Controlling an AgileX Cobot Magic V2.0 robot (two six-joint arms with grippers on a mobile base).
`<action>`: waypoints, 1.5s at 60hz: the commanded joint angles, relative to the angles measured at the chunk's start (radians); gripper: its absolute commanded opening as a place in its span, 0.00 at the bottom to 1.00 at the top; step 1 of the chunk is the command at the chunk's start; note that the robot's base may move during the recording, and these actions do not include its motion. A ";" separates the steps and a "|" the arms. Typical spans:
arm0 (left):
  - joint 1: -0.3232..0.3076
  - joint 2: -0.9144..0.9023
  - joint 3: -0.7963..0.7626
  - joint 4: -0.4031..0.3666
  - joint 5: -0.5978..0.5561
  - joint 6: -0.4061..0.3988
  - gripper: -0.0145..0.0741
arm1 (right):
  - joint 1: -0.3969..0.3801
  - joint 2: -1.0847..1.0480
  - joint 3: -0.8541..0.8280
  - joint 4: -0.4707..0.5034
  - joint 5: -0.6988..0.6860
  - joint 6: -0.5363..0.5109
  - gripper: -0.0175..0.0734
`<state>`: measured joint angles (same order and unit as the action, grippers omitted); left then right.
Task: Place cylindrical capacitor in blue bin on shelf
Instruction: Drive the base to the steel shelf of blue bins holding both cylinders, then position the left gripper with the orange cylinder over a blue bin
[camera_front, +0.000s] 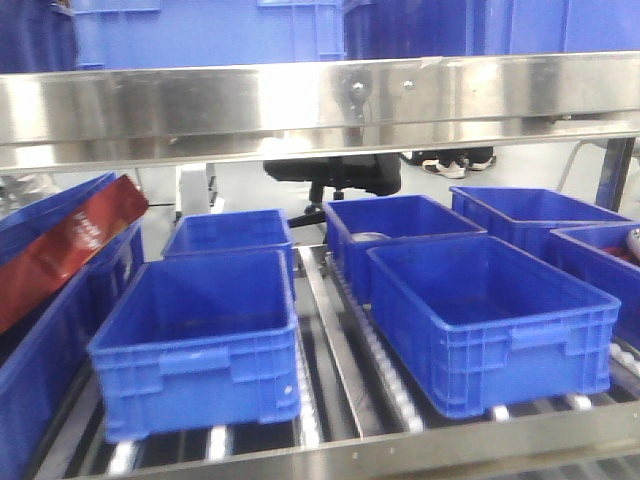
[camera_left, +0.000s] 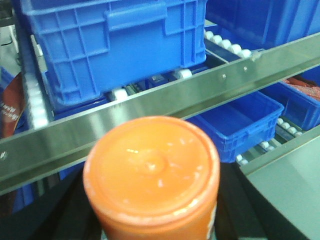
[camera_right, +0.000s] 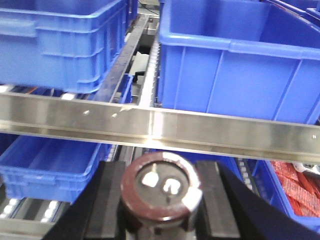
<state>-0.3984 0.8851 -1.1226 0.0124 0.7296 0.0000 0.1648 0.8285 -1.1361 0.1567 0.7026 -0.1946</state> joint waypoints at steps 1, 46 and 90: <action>-0.007 -0.005 -0.009 -0.003 -0.021 0.000 0.04 | 0.000 -0.002 -0.001 -0.005 -0.032 -0.006 0.01; -0.007 -0.005 -0.009 -0.003 -0.021 0.000 0.04 | 0.000 -0.002 -0.001 -0.005 -0.032 -0.006 0.01; -0.007 -0.005 -0.009 -0.003 -0.021 0.000 0.04 | 0.000 -0.002 -0.001 -0.005 -0.032 -0.006 0.01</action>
<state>-0.3984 0.8851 -1.1226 0.0143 0.7296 0.0000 0.1648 0.8304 -1.1361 0.1567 0.7026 -0.1946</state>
